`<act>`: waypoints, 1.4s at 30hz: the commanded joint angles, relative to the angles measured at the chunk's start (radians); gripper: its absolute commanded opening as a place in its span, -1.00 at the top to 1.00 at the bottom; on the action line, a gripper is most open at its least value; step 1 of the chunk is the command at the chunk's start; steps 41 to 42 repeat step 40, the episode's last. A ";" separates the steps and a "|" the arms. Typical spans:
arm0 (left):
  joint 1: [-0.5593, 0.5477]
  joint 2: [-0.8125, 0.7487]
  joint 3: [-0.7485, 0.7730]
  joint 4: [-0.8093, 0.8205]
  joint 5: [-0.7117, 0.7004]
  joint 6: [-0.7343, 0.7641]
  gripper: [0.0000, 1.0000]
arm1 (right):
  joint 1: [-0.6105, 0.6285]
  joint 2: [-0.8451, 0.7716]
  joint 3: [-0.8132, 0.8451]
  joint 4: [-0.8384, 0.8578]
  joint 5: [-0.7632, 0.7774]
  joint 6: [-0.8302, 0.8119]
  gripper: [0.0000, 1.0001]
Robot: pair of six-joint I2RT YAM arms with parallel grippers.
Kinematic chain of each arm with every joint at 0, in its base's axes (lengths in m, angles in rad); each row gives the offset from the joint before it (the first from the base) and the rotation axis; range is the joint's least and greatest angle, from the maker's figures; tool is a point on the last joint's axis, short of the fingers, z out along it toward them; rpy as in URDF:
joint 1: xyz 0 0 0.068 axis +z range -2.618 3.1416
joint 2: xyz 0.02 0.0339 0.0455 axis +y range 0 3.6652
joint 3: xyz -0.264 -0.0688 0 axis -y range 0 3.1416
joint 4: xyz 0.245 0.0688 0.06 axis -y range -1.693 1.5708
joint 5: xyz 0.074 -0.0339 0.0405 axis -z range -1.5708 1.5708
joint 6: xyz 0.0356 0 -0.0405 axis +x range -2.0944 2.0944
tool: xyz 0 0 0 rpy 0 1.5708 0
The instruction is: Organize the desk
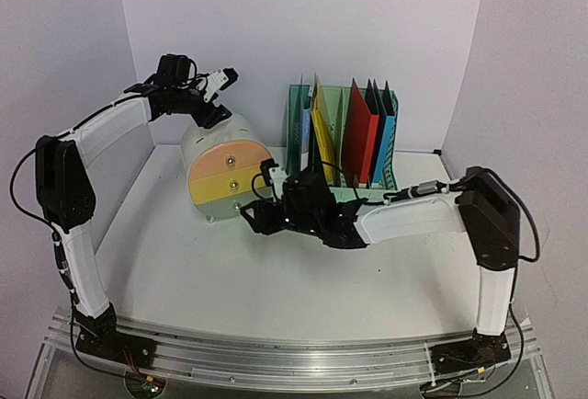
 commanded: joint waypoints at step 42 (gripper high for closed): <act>0.341 -1.104 -1.578 0.681 -0.169 -0.825 -0.99 | -1.065 -1.073 -1.052 0.252 0.028 -0.155 -0.62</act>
